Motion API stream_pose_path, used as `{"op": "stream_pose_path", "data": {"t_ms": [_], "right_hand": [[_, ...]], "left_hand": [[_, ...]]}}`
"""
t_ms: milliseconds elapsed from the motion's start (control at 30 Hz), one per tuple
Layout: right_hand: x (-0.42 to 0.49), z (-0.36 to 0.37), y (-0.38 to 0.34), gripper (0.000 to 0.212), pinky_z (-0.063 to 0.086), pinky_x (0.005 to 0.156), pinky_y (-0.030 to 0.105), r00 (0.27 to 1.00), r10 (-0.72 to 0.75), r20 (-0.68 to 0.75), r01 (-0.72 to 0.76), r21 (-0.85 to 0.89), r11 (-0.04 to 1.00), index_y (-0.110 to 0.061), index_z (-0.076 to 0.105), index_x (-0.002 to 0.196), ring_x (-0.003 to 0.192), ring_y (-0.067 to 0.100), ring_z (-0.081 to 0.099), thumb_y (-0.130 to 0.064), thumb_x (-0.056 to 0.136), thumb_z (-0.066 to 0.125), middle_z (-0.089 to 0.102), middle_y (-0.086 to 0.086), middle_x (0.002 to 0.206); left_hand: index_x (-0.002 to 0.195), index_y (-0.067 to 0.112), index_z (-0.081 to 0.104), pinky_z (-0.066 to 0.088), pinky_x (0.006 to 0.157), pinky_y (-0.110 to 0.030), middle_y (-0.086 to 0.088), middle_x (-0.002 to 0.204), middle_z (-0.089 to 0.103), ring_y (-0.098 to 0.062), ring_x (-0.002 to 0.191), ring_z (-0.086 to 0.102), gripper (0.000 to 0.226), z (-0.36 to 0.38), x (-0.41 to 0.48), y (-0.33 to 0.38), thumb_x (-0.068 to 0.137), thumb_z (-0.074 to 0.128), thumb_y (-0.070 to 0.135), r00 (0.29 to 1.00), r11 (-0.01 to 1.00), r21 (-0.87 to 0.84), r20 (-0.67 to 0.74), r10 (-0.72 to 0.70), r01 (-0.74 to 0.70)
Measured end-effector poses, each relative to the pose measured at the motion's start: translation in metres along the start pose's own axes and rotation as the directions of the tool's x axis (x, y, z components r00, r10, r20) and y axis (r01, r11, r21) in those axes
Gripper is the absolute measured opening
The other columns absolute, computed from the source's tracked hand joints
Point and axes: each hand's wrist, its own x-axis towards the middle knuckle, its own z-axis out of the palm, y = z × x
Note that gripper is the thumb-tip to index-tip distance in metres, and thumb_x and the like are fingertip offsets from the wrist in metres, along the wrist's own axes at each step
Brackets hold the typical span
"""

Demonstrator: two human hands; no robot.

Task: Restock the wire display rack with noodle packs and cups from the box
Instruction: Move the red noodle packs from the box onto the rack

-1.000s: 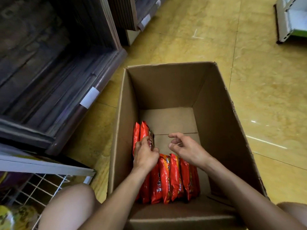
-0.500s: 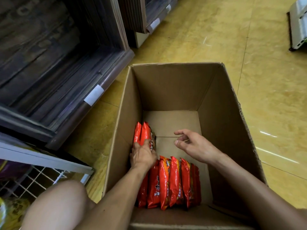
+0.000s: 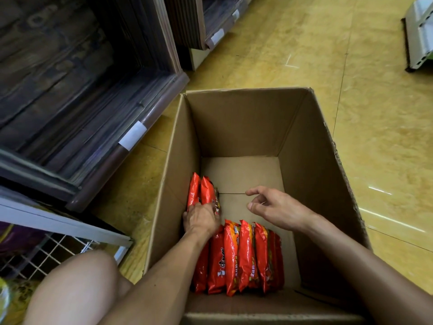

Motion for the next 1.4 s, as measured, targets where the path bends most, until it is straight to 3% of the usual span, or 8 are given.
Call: {"op": "stream_pose_path", "data": {"t_ms": [367,533,733,900,1100,1200,1333,1400], "right_hand": [[0.001,0.002,-0.007,0.043,0.046,0.084,0.021,0.999,-0.023,-0.035,0.024,0.006,1.0,-0.025,0.047,0.144,0.097,0.003,0.059,-0.034,0.102,0.055,0.062,-0.012,0.104],[0.001,-0.005,0.001,0.044,0.047,0.093,0.027,0.998,-0.006,-0.057,0.006,-0.005,1.0,-0.027,0.047,0.144,0.098,0.002,0.058,-0.037,0.102,0.056,0.061,-0.016,0.103],[0.005,-0.014,0.005,0.045,0.05,0.101,0.036,0.993,-0.004,-0.122,0.002,-0.012,1.0,-0.03,0.046,0.144,0.109,0.008,0.058,-0.039,0.101,0.056,0.061,-0.014,0.108],[0.009,-0.013,0.008,0.056,0.048,0.105,0.041,0.985,0.022,-0.173,-0.018,0.022,1.0,-0.032,0.037,0.151,0.12,0.016,0.057,-0.045,0.1,0.056,0.057,-0.001,0.131],[0.01,-0.011,0.012,0.085,0.043,0.112,0.05,0.965,0.061,-0.254,-0.025,0.141,0.99,-0.03,0.019,0.158,0.14,0.027,0.044,-0.069,0.09,0.052,0.034,0.008,0.159],[0.009,-0.013,0.014,0.084,0.047,0.107,0.049,0.95,0.063,-0.307,-0.02,0.144,0.989,-0.03,0.028,0.153,0.136,0.024,0.047,-0.076,0.086,0.049,0.046,0.003,0.15],[0.001,-0.018,0.007,0.061,0.048,0.073,0.018,0.923,0.091,-0.374,0.022,0.287,0.958,-0.019,0.046,0.133,0.095,0.001,0.061,-0.062,0.091,0.056,0.061,-0.006,0.118],[-0.001,-0.02,0.007,0.065,0.054,0.077,0.023,0.928,0.096,-0.36,0.05,0.376,0.925,-0.017,0.05,0.128,0.095,0.006,0.068,-0.065,0.084,0.061,0.067,-0.003,0.116]], "left_hand": [[0.105,0.012,0.074,0.05,0.093,-0.034,-0.01,0.112,0.072,-0.03,0.107,0.068,0.02,-0.004,-0.003,-0.004,0.095,0.059,0.021,0.98,0.97,-0.238,-0.2,-0.009,-0.04],[0.101,0.017,0.073,0.046,0.094,-0.031,-0.005,0.117,0.064,-0.027,0.109,0.064,0.022,-0.022,-0.014,0.005,0.09,0.058,0.005,0.948,0.94,-0.309,-0.315,0.042,-0.144],[0.094,0.022,0.064,0.049,0.08,-0.037,0.001,0.103,0.051,-0.026,0.089,0.059,0.027,-0.052,-0.033,0.023,0.089,0.049,-0.001,0.871,0.867,-0.338,-0.453,0.191,-0.366],[0.086,0.022,0.063,0.031,0.077,-0.015,0.005,0.101,0.053,0.004,0.091,0.042,0.033,-0.062,-0.04,0.017,0.09,0.049,-0.008,0.904,0.797,-0.465,-0.363,0.225,-0.385],[0.077,0.024,0.063,0.043,0.081,-0.015,0.009,0.096,0.053,0.011,0.089,0.051,0.035,-0.072,-0.044,0.021,0.094,0.053,-0.005,0.909,0.696,-0.59,-0.328,0.257,-0.41],[0.081,0.023,0.063,0.05,0.072,-0.015,0.003,0.101,0.058,0.0,0.094,0.057,0.028,-0.081,-0.049,0.024,0.099,0.056,0.003,0.893,0.598,-0.665,-0.296,0.339,-0.448],[0.08,0.019,0.063,0.05,0.06,-0.017,0.001,0.092,0.063,0.002,0.076,0.065,0.025,-0.085,-0.052,0.024,0.097,0.06,-0.001,0.897,0.421,-0.819,-0.236,0.374,-0.391],[0.077,0.021,0.064,0.051,0.066,-0.022,-0.001,0.089,0.062,-0.005,0.078,0.063,0.03,-0.084,-0.049,0.024,0.094,0.062,-0.005,0.91,0.346,-0.87,-0.229,0.346,-0.351]]}}
